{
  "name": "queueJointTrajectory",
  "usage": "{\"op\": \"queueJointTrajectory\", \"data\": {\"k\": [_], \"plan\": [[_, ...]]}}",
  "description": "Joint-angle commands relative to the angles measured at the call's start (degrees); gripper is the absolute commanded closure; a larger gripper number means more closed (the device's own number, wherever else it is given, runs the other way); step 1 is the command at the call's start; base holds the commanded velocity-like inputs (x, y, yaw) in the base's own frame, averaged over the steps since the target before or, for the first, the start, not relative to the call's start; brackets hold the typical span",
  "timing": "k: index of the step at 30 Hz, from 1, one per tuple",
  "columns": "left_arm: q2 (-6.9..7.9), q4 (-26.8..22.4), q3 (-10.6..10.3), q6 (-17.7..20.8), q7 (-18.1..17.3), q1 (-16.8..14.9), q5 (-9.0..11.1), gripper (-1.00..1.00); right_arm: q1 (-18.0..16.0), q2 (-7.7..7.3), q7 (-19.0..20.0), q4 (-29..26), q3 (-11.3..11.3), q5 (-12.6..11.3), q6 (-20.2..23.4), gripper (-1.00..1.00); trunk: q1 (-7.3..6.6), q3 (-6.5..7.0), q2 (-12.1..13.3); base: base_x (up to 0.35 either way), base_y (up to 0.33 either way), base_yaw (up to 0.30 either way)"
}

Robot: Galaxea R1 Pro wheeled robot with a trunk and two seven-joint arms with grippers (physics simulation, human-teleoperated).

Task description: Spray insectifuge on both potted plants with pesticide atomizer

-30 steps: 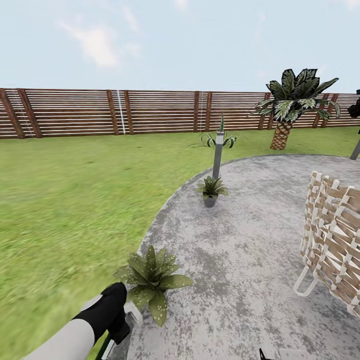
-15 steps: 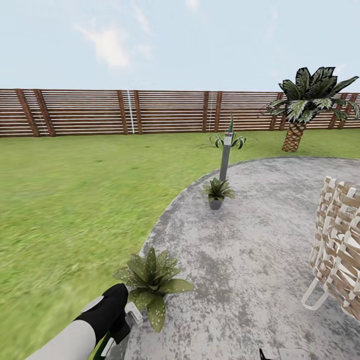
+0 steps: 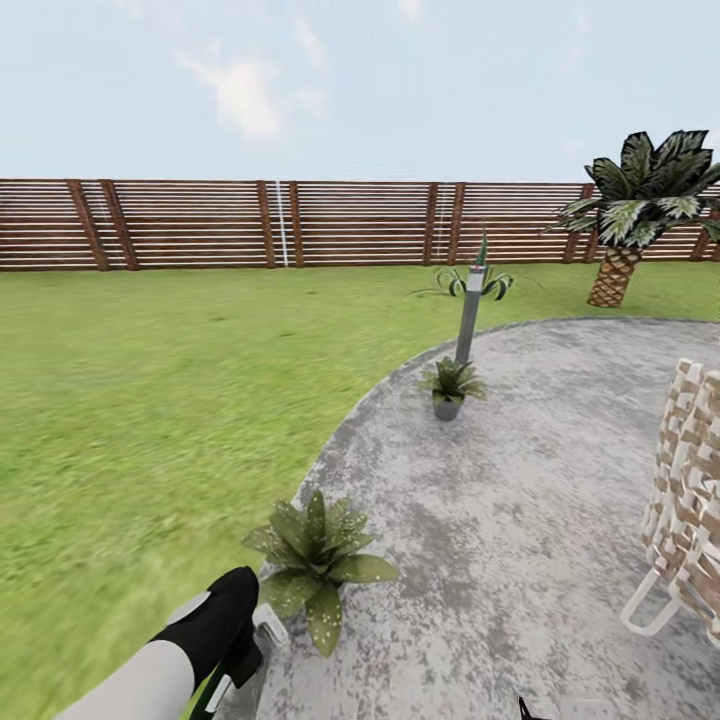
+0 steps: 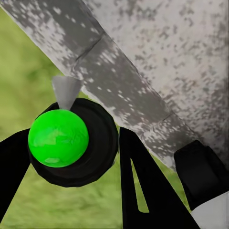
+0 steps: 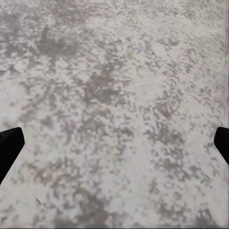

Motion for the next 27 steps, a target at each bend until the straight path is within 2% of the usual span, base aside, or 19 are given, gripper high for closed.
{"op": "queueJointTrajectory", "data": {"k": [1,8,14,21,27], "plan": [[0.02,-0.2,-0.1,0.1,-0.5,0.0,-0.7,1.00,0.0,0.00,-0.3,0.1,-0.3,0.6,-0.2,-1.00,-0.03,-0.05,0.0,-0.157,-0.230,0.000],[-0.40,-0.8,-0.1,0.1,-0.5,0.0,-0.7,1.00,0.0,0.00,-0.3,0.1,-0.4,0.6,-0.2,-1.00,-0.03,-0.05,0.0,-0.202,-0.224,0.023],[-0.40,-0.8,-0.1,0.1,-0.5,0.0,-0.7,1.00,0.0,0.00,-0.3,0.1,-0.3,0.6,-0.2,-1.00,-0.03,-0.05,0.0,-0.139,-0.232,0.235],[-0.40,-0.8,-0.1,0.1,-0.5,0.0,-0.7,1.00,0.0,0.00,-0.3,0.1,-0.4,0.6,-0.2,-1.00,-0.03,-0.05,0.0,-0.010,-0.025,0.272],[-0.40,-0.8,-0.1,0.1,-0.5,0.0,-0.7,1.00,0.0,0.00,-0.3,0.1,-0.4,0.6,-0.2,-1.00,-0.03,-0.05,0.0,-0.196,0.000,0.046]]}}
